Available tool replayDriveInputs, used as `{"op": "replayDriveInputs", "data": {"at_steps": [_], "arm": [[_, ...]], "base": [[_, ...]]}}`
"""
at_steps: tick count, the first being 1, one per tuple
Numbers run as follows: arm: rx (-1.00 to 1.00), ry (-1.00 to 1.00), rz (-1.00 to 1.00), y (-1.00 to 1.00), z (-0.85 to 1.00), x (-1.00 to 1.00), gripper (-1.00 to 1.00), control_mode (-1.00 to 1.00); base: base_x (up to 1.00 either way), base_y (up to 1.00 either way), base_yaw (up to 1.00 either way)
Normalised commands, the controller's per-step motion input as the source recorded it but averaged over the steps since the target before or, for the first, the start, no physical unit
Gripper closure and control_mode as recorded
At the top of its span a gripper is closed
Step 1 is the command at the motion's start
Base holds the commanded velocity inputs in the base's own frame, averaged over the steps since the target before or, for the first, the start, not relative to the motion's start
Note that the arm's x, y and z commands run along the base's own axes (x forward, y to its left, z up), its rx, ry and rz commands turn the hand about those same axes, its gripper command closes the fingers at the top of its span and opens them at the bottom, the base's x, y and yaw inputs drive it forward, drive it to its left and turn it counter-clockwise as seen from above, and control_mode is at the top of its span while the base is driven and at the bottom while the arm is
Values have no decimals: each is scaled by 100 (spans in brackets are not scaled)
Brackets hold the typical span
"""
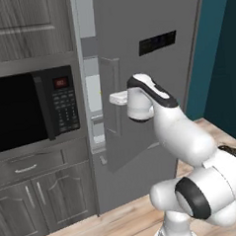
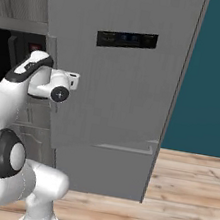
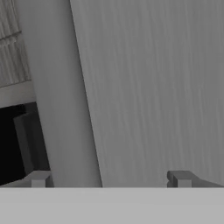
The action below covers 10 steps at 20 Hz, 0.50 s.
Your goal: Place the corn in the correct fridge rack based on whether it is a fruit or vegetable. Finally, close the fridge door.
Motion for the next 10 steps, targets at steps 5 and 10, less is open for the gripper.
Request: {"op": "replayDriveInputs", "data": {"at_steps": [5,10], "arm": [[0,0,-8,7,8,51,-100,-100],[0,0,-8,5,6,57,-100,-100]], "base": [[0,0,0],[0,0,0]]}}
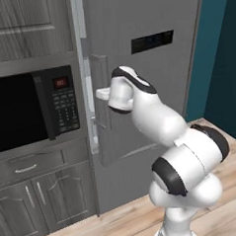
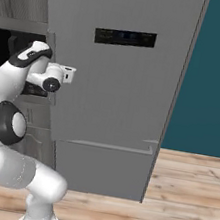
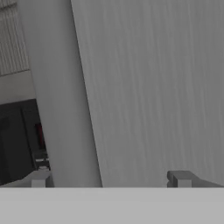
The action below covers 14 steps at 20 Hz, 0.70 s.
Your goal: Place the corn in the correct fridge rack based on whether it is a fruit or vegetable. Finally, close the fridge door.
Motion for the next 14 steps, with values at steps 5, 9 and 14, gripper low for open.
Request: {"op": "replayDriveInputs", "data": {"at_steps": [5,9,14], "arm": [[0,5,-8,7,3,58,-100,-100],[0,6,-6,4,0,51,-100,-100],[0,7,-1,0,0,50,-100,-100]], "base": [[0,0,0],[0,0,0],[0,0,0]]}}
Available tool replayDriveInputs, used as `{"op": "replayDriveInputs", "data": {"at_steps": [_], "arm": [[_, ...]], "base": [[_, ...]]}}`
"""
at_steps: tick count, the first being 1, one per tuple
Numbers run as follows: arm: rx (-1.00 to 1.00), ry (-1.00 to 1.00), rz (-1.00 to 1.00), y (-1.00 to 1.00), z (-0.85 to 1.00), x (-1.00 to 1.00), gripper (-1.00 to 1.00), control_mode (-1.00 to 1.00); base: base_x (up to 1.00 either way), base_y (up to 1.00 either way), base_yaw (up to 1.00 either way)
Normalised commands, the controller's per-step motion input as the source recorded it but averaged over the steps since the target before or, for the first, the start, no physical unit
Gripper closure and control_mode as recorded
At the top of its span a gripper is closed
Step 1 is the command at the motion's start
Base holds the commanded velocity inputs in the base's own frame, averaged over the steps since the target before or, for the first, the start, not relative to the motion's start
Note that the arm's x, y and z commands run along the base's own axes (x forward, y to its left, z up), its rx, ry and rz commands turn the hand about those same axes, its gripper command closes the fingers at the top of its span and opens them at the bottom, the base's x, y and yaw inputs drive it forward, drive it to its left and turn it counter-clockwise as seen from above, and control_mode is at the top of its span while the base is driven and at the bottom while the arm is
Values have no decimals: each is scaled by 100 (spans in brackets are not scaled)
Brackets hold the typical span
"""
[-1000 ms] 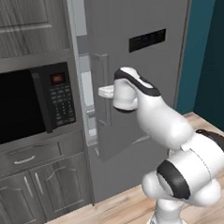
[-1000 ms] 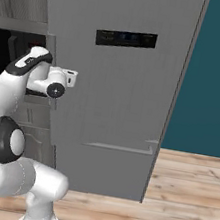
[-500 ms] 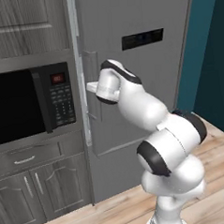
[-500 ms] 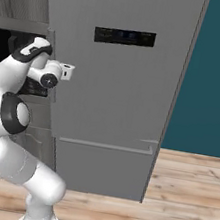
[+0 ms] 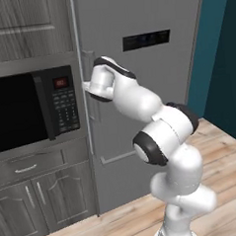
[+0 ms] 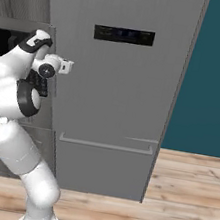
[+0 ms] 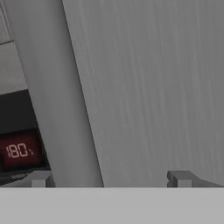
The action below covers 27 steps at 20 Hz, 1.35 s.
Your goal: Place the corn in the correct fridge rack based on whether it is a fruit or vegetable. Finally, close the fridge door.
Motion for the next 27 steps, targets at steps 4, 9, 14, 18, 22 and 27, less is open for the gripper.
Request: {"op": "replayDriveInputs", "data": {"at_steps": [4,9,14,18,22,27], "arm": [[0,8,-5,3,0,52,-100,-100],[0,9,-4,0,0,56,-100,-100],[0,8,-4,0,0,49,-100,-100],[0,11,-3,0,0,51,-100,-100],[0,3,0,0,2,2,-100,-100],[0,0,0,0,0,0,-100,-100]], "base": [[0,0,0],[0,0,0],[0,0,0],[0,0,0],[0,0,0],[0,0,0]]}}
